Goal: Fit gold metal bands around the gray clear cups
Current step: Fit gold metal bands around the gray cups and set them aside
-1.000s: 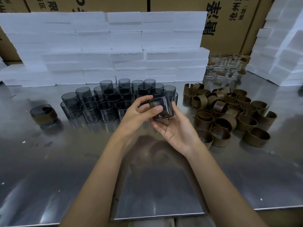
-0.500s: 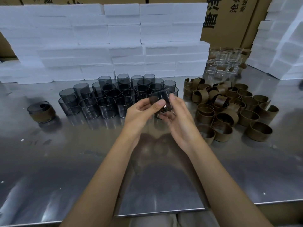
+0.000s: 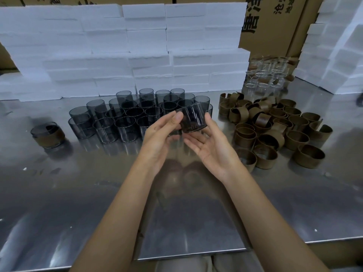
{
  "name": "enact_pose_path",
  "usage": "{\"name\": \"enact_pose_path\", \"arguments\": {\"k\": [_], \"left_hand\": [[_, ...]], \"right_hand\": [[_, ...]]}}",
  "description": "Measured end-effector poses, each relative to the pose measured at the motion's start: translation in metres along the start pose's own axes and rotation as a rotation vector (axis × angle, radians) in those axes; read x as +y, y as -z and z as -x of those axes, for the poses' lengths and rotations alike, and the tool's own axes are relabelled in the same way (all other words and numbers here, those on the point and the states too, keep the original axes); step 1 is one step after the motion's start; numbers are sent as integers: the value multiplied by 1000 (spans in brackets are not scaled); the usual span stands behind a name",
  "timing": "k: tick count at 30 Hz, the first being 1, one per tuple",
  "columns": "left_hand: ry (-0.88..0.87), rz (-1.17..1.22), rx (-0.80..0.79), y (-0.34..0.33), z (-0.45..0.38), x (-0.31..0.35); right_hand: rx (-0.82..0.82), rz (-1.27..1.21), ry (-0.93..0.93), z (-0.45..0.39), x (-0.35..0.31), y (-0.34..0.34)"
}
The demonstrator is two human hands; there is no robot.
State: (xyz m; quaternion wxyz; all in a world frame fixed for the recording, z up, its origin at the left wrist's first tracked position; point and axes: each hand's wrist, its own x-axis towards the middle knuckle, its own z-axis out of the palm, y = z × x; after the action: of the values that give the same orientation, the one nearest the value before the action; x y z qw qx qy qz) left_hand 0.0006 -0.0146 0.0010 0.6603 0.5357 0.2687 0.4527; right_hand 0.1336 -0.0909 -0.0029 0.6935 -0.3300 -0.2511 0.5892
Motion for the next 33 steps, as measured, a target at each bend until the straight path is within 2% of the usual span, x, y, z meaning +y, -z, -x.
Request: {"name": "enact_pose_path", "arguments": {"k": [4, 7, 9, 14, 17, 20, 25, 28, 30, 33], "left_hand": [[-21, -48, 1, -4, 3, -1], [14, 12, 17, -8, 4, -3], [44, 51, 10, -8, 5, -2], [94, 104, -45, -5, 6, 5], [121, 95, -119, -5, 9, 6], [81, 81, -130, -7, 9, 5], [4, 1, 29, -5, 5, 1], [10, -43, 28, -6, 5, 0], [12, -63, 1, -8, 6, -1], [11, -24, -5, -10, 7, -2]], "right_hand": [[30, 82, 136, 0, 2, -3], [104, 263, 265, -1, 7, -6], [106, 288, 273, -2, 9, -6], [-56, -22, -137, 2, -1, -3], [-93, -57, -199, 1, 2, -1], [-63, -67, -127, 1, 1, -2], [-10, -20, 66, -1, -3, 1], [22, 52, 144, -1, -2, -1], [37, 134, 215, 0, 0, -2], [89, 403, 324, 1, 7, -4]]}}
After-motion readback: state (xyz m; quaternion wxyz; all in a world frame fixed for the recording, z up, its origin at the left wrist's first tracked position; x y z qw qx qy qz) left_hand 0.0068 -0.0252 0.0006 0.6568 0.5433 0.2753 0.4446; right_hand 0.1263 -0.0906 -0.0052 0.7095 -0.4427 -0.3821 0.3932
